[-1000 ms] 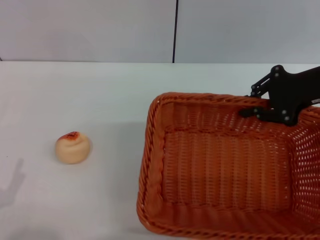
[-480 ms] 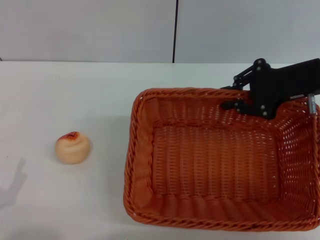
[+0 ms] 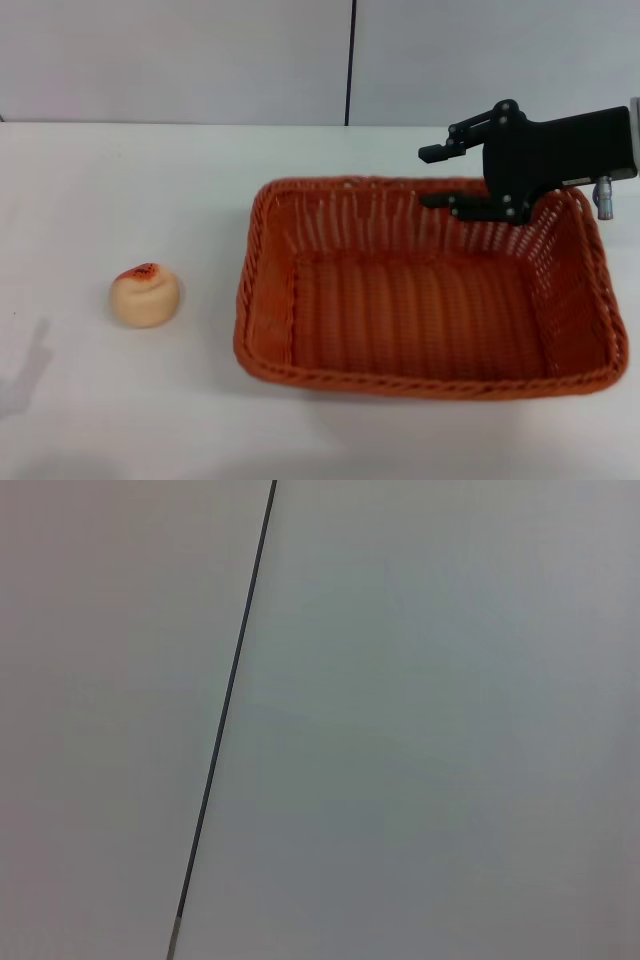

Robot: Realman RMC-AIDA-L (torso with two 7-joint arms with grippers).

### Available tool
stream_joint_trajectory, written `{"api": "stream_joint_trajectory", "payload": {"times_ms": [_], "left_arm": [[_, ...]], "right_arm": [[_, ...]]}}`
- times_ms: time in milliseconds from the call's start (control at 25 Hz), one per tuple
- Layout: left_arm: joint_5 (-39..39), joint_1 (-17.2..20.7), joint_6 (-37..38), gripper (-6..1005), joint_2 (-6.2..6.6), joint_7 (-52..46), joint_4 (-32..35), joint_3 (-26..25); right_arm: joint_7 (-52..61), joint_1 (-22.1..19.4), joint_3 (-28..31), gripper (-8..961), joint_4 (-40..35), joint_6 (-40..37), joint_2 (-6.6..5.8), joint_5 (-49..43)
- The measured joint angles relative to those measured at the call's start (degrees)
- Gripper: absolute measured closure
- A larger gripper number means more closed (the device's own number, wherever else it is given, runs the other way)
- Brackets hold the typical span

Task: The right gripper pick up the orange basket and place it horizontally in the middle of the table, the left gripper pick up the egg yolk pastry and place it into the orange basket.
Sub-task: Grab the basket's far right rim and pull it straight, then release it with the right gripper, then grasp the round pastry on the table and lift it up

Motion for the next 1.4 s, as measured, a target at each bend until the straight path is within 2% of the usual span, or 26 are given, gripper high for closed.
{"api": "stream_joint_trajectory", "payload": {"times_ms": [80,240,360,400,440,520,560,600,640,720,760,800,1080,1160,1360,1400], "left_arm": [[0.00,0.00,-0.01,191,0.01,0.00,0.05,-0.01],[0.01,-0.15,-0.23,191,0.09,-0.05,0.73,-0.01],[0.10,-0.60,-0.27,191,0.13,-0.23,2.03,0.78],[0.10,-0.60,-0.27,191,0.13,-0.23,2.03,0.78],[0.13,-0.90,-0.29,191,0.19,-0.31,2.90,1.90],[0.13,-0.90,-0.29,190,0.19,-0.31,2.90,1.90],[0.17,-1.89,-0.09,190,0.28,-0.50,6.03,5.41],[0.19,-2.95,0.01,190,0.29,-1.28,9.08,8.07],[0.19,-3.66,0.02,190,0.30,-2.10,10.82,9.63],[0.19,-3.66,0.02,190,0.30,-2.10,10.82,9.63],[0.18,-5.63,-0.48,190,0.31,-5.82,15.75,14.29],[0.19,-6.70,-0.95,190,0.30,-7.36,17.61,16.68],[0.23,-10.59,-6.14,190,0.09,-9.16,19.29,22.67],[0.25,-13.26,-11.00,191,-0.10,-10.02,18.52,26.90],[0.26,-14.24,-12.73,196,-0.17,-10.12,18.00,28.05],[0.27,-15.56,-15.27,197,-0.21,-10.05,17.00,29.30]], "right_arm": [[-0.01,-0.17,0.00,526,0.11,0.03,0.11,0.06],[0.39,-1.03,0.39,423,-0.22,-0.34,0.39,1.68],[1.83,-3.57,0.70,372,-1.67,-1.30,0.39,6.92],[2.95,-6.36,0.74,372,-2.82,-1.97,0.41,12.75],[2.95,-6.36,0.74,373,-2.82,-1.97,0.41,12.75],[3.53,-10.24,0.69,374,-3.19,-2.61,0.50,21.38],[3.57,-12.15,0.55,375,-3.11,-2.80,0.52,25.34],[2.56,-16.44,0.20,375,-1.33,-3.01,0.65,35.06],[2.56,-16.44,0.20,376,-1.33,-3.01,0.65,35.06],[0.54,-20.22,0.09,377,2.04,-3.43,0.73,43.24],[-0.66,-21.48,0.16,378,3.91,-3.90,0.73,46.67],[-2.84,-23.66,0.45,378,7.83,-5.24,0.73,52.10],[-4.37,-27.10,0.77,375,15.80,-9.62,0.58,59.25],[-4.40,-27.61,0.81,374,16.39,-10.39,0.57,59.32],[-4.28,-27.87,0.86,372,17.97,-12.21,0.53,59.42],[-4.27,-27.86,0.88,371,18.15,-12.41,0.53,59.43]]}}
